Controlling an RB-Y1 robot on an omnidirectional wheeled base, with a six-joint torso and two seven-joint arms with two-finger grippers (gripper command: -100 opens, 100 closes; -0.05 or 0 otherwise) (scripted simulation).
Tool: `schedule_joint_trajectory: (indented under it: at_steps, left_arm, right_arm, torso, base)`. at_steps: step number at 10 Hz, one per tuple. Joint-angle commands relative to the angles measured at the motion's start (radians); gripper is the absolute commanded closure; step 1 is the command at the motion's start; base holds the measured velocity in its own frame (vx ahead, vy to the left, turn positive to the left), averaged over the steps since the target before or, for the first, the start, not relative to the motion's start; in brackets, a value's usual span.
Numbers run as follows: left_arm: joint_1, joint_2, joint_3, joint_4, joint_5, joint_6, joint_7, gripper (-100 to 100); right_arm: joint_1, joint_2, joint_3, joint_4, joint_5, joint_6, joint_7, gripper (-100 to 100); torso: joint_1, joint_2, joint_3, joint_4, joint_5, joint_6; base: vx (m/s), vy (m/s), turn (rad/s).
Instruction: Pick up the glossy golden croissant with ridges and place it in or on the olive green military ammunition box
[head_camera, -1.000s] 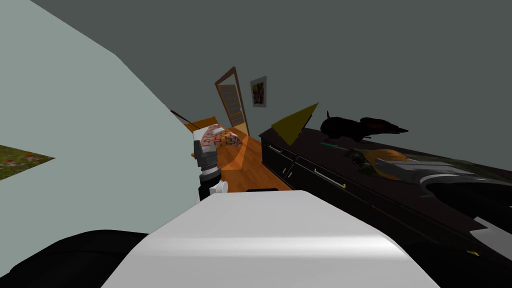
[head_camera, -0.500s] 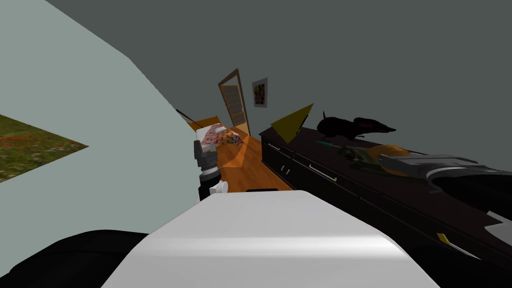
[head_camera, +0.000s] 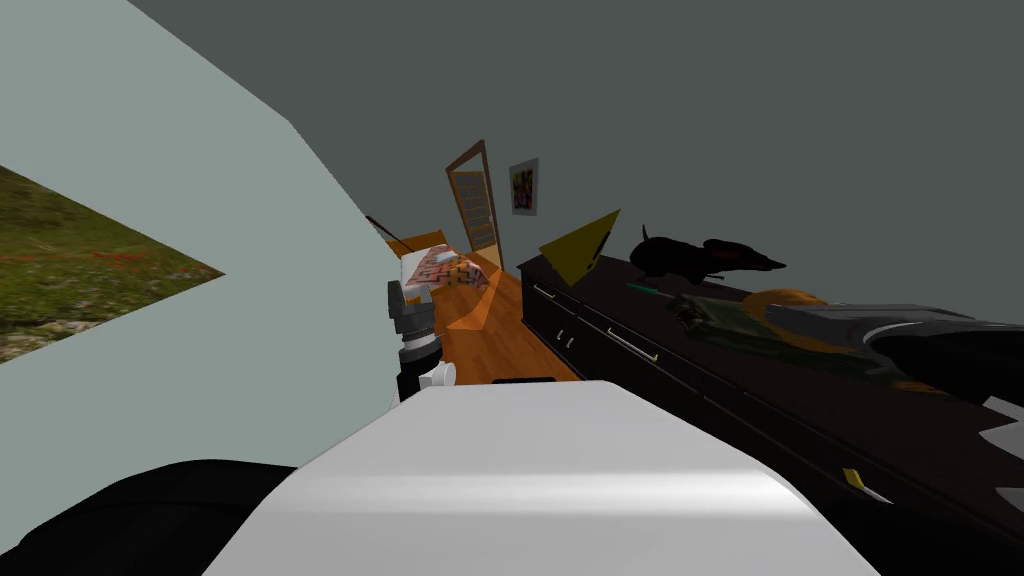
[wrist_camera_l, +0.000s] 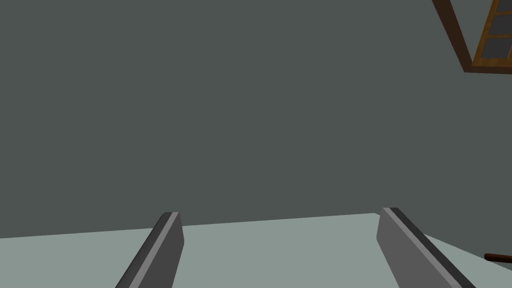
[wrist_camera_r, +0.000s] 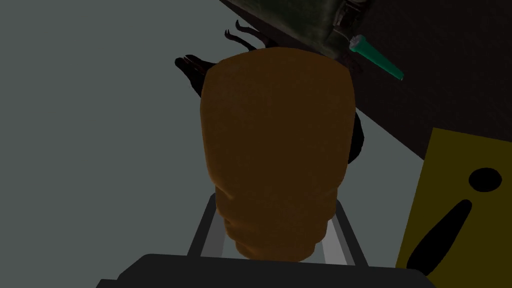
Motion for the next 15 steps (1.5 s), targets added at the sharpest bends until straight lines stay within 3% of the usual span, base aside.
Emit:
schedule_joint_trajectory:
  at_steps: [1,4,9,15]
  left_arm:
    - [0.000,0.000,0.000,0.000,0.000,0.000,0.000,0]
    - [0.000,0.000,0.000,0.000,0.000,0.000,0.000,0]
    - [0.000,0.000,0.000,0.000,0.000,0.000,0.000,0]
    - [0.000,0.000,0.000,0.000,0.000,0.000,0.000,0]
  right_arm:
    - [0.018,-0.026,-0.020,0.024,-0.050,0.021,-0.032,100]
    - [0.029,-0.044,-0.031,0.041,-0.107,0.034,-0.053,100]
    - [0.076,-0.115,-0.063,0.116,-0.262,0.090,-0.143,100]
    - [0.110,-0.163,-0.075,0.176,-0.416,0.131,-0.214,100]
  torso:
    - [0.000,0.000,0.000,0.000,0.000,0.000]
    - [0.002,-0.001,0.000,0.000,0.000,0.000]
    - [0.002,0.002,0.002,0.003,0.000,0.002]
    - [0.001,0.001,0.003,0.004,0.001,0.005]
  base:
    - [-0.024,-0.175,0.102]
    - [-0.019,-0.101,0.054]
    - [-0.027,-0.122,0.094]
    - [-0.009,-0.116,0.067]
